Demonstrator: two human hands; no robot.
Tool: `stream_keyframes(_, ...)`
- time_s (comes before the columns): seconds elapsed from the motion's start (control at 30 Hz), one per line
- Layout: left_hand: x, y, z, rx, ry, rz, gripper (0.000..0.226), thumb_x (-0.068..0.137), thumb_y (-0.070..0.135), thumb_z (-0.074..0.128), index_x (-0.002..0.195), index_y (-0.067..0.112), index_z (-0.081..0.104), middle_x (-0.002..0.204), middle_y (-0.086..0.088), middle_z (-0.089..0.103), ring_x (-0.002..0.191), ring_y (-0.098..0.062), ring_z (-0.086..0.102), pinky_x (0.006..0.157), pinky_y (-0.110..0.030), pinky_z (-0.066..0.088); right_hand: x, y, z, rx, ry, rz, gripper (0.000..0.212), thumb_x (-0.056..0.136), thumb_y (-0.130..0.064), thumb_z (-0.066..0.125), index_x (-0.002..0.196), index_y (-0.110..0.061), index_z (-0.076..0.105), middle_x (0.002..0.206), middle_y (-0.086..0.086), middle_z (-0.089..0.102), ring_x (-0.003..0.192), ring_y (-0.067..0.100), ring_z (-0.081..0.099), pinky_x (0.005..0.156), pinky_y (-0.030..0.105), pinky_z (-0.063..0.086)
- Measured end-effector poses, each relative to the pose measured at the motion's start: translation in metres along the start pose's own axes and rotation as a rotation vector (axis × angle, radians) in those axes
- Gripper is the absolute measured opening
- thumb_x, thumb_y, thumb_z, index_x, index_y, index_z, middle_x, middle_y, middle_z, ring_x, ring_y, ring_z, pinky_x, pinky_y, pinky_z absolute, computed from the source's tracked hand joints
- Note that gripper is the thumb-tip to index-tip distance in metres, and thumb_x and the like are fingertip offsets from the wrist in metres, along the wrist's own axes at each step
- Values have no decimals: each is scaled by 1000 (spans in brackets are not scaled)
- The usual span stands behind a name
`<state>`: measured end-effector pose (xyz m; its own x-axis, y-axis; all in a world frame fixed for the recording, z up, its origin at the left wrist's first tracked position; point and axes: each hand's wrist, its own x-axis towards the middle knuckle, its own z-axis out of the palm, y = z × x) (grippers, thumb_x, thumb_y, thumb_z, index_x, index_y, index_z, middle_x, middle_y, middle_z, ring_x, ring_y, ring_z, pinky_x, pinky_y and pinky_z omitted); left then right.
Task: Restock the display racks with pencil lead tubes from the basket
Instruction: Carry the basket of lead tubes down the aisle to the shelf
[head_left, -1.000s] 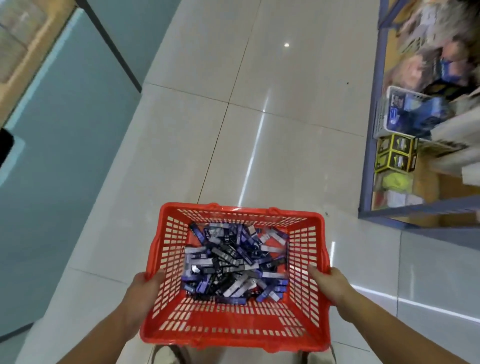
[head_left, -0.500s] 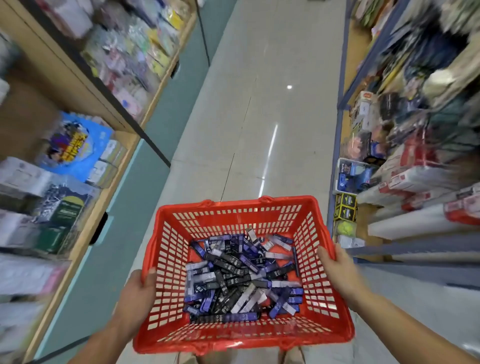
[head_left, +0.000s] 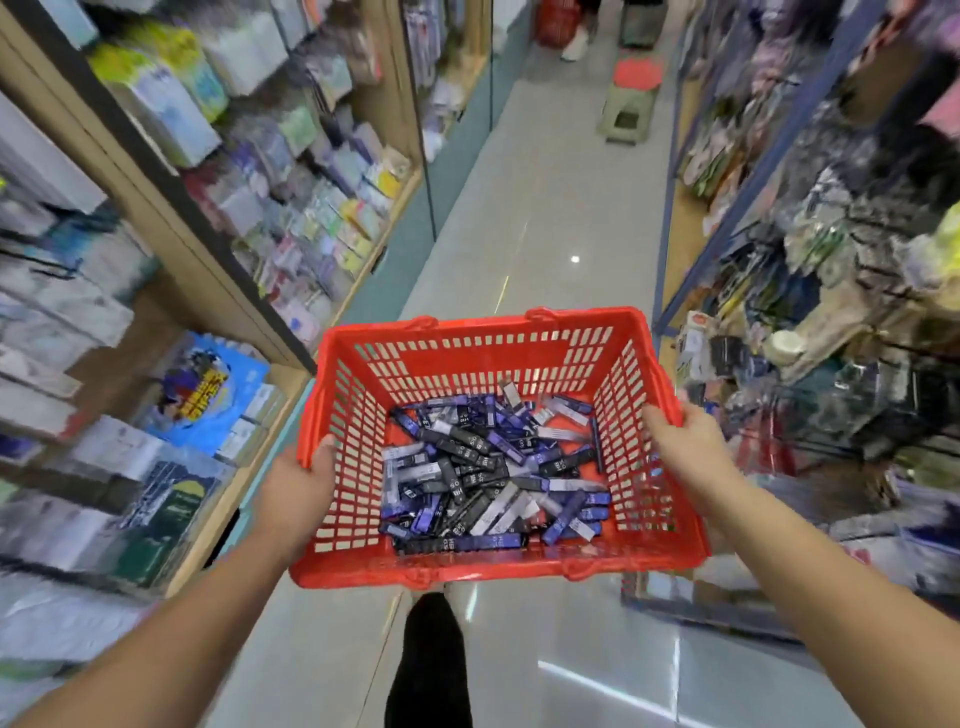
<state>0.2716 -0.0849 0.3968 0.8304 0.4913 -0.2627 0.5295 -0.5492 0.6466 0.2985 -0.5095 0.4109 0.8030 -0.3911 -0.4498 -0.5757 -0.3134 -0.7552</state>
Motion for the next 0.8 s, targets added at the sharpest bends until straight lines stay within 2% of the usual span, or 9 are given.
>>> stream_keyframes(0.1, 55, 24, 7, -54, -3, 56, 54, 99, 61, 51, 108, 11, 69, 85, -10, 74, 79, -34, 71, 73, -39, 53, 32, -24, 15, 39, 58, 7, 30, 103, -32, 57, 117, -7, 63, 87, 5, 73, 68, 15, 72, 53, 23, 49)
stream_keyframes(0.17, 95, 57, 12, -32, -37, 81, 57, 97, 67, 49, 101, 14, 69, 74, -4, 74, 67, -26, 72, 65, -36, 55, 56, -52, 20, 89, 77, 29, 30, 102, -33, 59, 116, -6, 63, 86, 7, 75, 67, 18, 74, 56, 26, 51)
stream_keyframes(0.23, 137, 82, 15, -11, -53, 113, 49, 101, 57, 52, 99, 11, 69, 65, 0, 68, 58, -19, 67, 58, -30, 49, 86, -78, 22, 99, 71, 63, 28, 102, -32, 60, 110, -6, 66, 82, 8, 77, 65, 20, 75, 58, 29, 54)
stream_keyframes(0.3, 171, 118, 19, 37, -72, 121, 50, 102, 53, 52, 96, 6, 70, 66, -3, 66, 67, -30, 70, 61, -33, 49, 114, -102, 19, 105, 100, 82, 29, 101, -33, 61, 106, -5, 67, 81, 8, 77, 66, 22, 75, 62, 32, 57)
stream_keyframes(0.4, 224, 161, 44, 44, -70, 127, 63, 98, 67, 47, 106, 8, 69, 80, -12, 73, 79, -37, 72, 76, -42, 58, 161, -134, 12, 131, 127, 77, 26, 101, -33, 61, 106, -8, 67, 84, 5, 74, 73, 23, 73, 64, 31, 56)
stream_keyframes(0.53, 278, 232, 94, 66, -83, 142, 46, 104, 48, 51, 103, 5, 67, 69, -1, 61, 65, -26, 59, 65, -32, 43, 243, -152, -7, 169, 144, 71, 25, 101, -33, 62, 112, -12, 67, 88, 5, 76, 80, 26, 74, 81, 43, 60)
stream_keyframes(0.67, 321, 299, 151, 78, -76, 163, 51, 105, 50, 48, 106, 2, 67, 79, -14, 67, 78, -35, 67, 72, -38, 49, 341, -173, -38, 170, 169, 90, 29, 98, -40, 63, 101, -12, 70, 83, 6, 77, 77, 26, 74, 83, 44, 61)
stream_keyframes(0.73, 335, 336, 177, 97, -47, 160, 55, 106, 49, 48, 117, -2, 65, 101, -29, 72, 96, -45, 69, 84, -46, 54, 385, -196, -59, 153, 180, 80, 32, 98, -44, 62, 98, -13, 67, 87, 8, 75, 79, 26, 72, 80, 40, 59)
stream_keyframes(0.8, 344, 377, 193, 96, -42, 144, 53, 106, 44, 50, 121, -6, 62, 112, -33, 69, 106, -49, 66, 88, -46, 51, 423, -217, -76, 112, 186, 42, 29, 99, -43, 60, 88, -17, 62, 94, 12, 73, 85, 29, 69, 84, 43, 57)
